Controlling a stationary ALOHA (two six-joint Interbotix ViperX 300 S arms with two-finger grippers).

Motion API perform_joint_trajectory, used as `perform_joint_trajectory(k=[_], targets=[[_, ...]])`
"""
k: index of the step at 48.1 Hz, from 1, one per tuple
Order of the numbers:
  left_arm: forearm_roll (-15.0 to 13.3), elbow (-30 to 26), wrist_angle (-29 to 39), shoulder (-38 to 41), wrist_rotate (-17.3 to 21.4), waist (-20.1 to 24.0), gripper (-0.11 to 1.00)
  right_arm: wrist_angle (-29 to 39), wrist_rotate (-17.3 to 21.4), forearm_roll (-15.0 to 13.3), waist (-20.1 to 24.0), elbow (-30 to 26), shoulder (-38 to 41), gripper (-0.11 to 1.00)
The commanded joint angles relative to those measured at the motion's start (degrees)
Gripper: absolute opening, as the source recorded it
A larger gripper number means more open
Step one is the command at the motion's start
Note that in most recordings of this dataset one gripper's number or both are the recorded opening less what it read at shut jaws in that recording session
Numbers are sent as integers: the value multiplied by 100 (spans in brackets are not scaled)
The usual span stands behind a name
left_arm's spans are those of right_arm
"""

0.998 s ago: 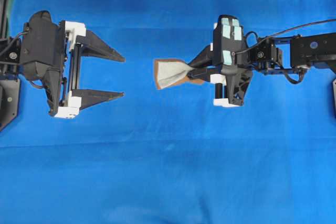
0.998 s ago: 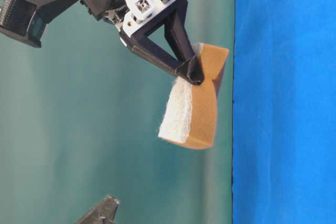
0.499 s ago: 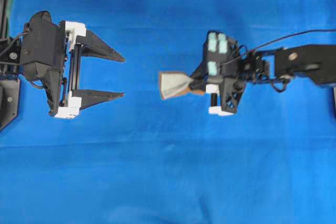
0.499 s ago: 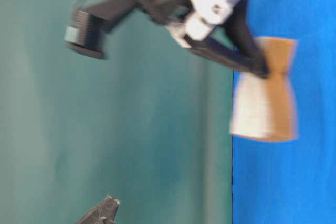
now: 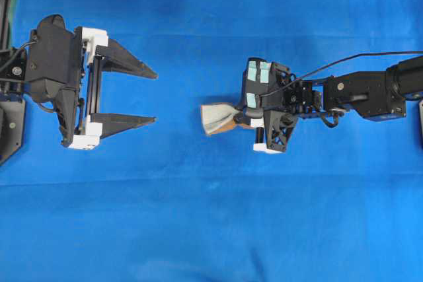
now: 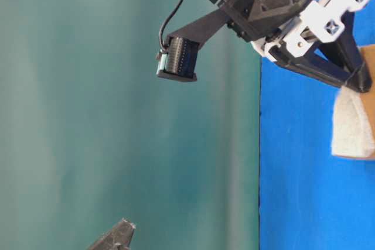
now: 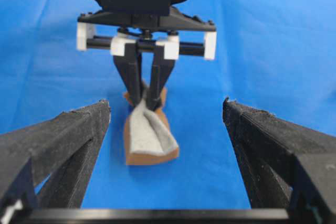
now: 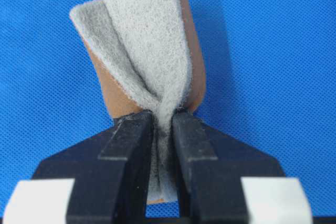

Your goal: Hand over the sponge with the left arm and wipe it with the right arm.

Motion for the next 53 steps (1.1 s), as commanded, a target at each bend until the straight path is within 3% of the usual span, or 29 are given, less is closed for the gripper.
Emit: perform_joint_trajectory(k=[1, 14, 21, 29, 40, 53], targets=[[0, -62, -62, -44, 9, -18, 86, 18, -18, -26, -193, -18, -9, 17], [0, -62, -62, -53, 9, -18, 86, 18, -176, -483, -1222, 123, -360, 17], [9, -70, -62, -35, 9, -26, 86, 35, -255, -747, -1547, 105, -519, 17], [0, -79, -62, -18, 9, -18, 86, 26, -255, -844, -1731, 62, -527, 17], [9, -70, -62, -26, 9, -18, 86, 62, -141, -809, -1468, 97, -519, 17], [9, -62, -62, -18, 18, -18, 86, 272, 237, -554, -229, 97, -510, 17]])
